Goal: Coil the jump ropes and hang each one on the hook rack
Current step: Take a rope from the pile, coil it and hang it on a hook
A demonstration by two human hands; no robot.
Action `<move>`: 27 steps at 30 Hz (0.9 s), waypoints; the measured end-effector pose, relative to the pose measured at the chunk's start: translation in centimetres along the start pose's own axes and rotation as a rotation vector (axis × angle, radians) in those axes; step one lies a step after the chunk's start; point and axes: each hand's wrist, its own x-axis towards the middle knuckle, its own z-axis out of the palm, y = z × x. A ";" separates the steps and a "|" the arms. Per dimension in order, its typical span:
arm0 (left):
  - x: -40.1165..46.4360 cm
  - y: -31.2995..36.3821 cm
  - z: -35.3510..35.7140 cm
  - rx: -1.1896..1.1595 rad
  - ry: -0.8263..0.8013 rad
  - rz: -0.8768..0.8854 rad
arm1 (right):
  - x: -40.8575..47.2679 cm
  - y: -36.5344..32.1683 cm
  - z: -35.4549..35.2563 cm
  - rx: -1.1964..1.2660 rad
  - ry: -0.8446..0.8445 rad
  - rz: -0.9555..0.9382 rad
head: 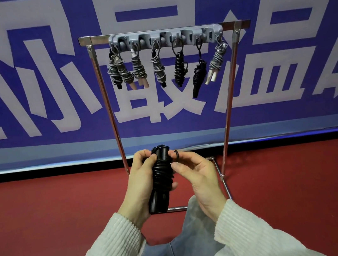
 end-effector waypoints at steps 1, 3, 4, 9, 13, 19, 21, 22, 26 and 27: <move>0.0 -0.1 -0.1 0.021 -0.002 0.014 | 0.0 0.1 -0.1 -0.033 0.003 -0.009; 0.1 -0.3 -0.1 0.027 -0.015 0.022 | 0.1 0.3 -0.4 -0.118 -0.004 -0.037; 0.1 -0.4 -0.1 0.027 -0.018 0.027 | 0.1 0.4 -0.5 -0.170 -0.012 -0.053; 0.5 -1.9 -0.2 0.114 0.041 0.130 | 0.6 0.5 -1.0 -0.361 -0.031 -0.080; 1.0 -1.9 -0.3 0.270 0.017 0.205 | 0.5 0.8 -0.4 -0.277 0.048 -0.104; 0.8 -1.8 -0.3 0.288 -0.022 0.187 | 0.4 0.3 0.7 -0.083 0.099 -0.094; 0.6 -2.0 -0.1 0.228 -0.039 0.170 | 0.3 0.0 1.3 -0.005 0.123 -0.045; 0.5 -2.1 -0.1 0.243 -0.053 0.184 | 0.4 -0.1 1.6 0.030 0.117 -0.023; 0.7 -2.0 -0.5 0.212 -0.019 0.197 | 0.5 -0.3 1.9 0.098 0.008 0.028; 0.8 -1.8 -0.7 0.172 -0.012 0.179 | 0.4 -0.2 1.9 0.099 -0.024 0.033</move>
